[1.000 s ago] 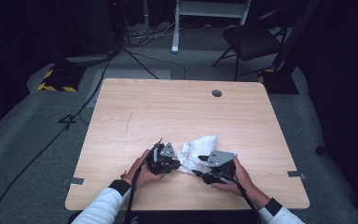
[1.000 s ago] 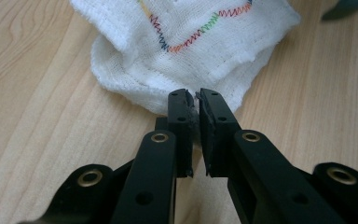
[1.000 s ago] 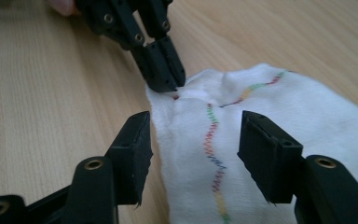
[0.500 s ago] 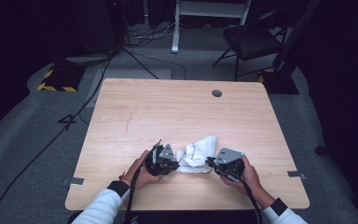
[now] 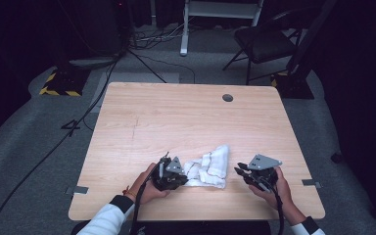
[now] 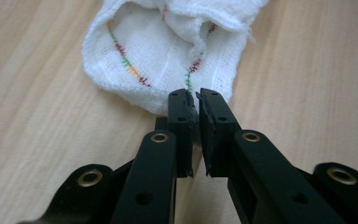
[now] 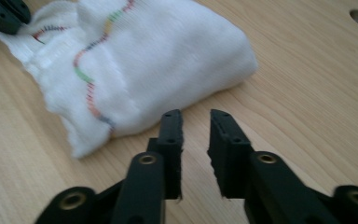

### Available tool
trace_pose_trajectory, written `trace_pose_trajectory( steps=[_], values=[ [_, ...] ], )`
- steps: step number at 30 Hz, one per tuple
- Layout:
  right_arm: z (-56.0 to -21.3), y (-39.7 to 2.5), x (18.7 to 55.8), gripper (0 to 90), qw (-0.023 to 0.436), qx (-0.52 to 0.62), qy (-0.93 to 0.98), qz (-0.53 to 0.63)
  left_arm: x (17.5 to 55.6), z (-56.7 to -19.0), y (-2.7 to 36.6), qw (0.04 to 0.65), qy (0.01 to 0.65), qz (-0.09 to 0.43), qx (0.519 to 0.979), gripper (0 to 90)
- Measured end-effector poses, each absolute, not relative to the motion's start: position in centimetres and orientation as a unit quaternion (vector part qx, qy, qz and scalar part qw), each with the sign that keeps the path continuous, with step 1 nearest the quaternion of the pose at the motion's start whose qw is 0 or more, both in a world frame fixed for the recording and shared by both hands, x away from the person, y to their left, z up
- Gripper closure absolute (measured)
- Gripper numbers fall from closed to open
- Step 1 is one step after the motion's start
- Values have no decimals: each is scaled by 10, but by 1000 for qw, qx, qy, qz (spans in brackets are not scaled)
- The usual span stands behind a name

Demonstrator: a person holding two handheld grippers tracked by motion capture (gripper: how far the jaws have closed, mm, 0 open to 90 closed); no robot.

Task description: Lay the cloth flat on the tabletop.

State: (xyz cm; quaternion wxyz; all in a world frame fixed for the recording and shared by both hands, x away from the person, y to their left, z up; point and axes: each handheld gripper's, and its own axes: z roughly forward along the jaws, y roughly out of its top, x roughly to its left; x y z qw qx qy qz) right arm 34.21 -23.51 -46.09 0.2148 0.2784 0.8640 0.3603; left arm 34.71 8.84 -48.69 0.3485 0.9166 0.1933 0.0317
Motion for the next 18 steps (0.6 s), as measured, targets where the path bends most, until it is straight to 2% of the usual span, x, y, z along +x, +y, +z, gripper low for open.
trace_pose_trajectory(
  steps=[2,5,6,12,13,14,15,16,17,18],
  values=[
    [-461,-220,335,595,195,238,874,375,338,-488,84,348,188,24,918,819],
    [-463,-209,329,557,181,210,882,381,334,-488,83,347,182,21,920,805],
    [-465,-195,323,508,169,184,890,382,331,-487,82,346,184,21,920,795],
    [-477,-174,319,477,168,145,909,353,330,-487,81,343,177,25,922,790],
    [-479,-175,320,504,170,145,910,349,331,-487,81,342,177,24,923,791],
    [-480,-175,322,568,178,149,910,344,331,-487,82,342,180,20,922,790],
    [-480,-175,322,568,178,149,910,344,331,-487,82,342,180,20,922,790],
    [-482,-179,325,707,199,154,910,330,332,-488,82,346,178,18,921,789],
    [-482,-179,325,707,199,154,910,330,332,-488,82,346,178,18,921,786],
    [-482,-184,328,771,206,158,908,328,333,-488,83,344,178,20,922,783]
  ],
)
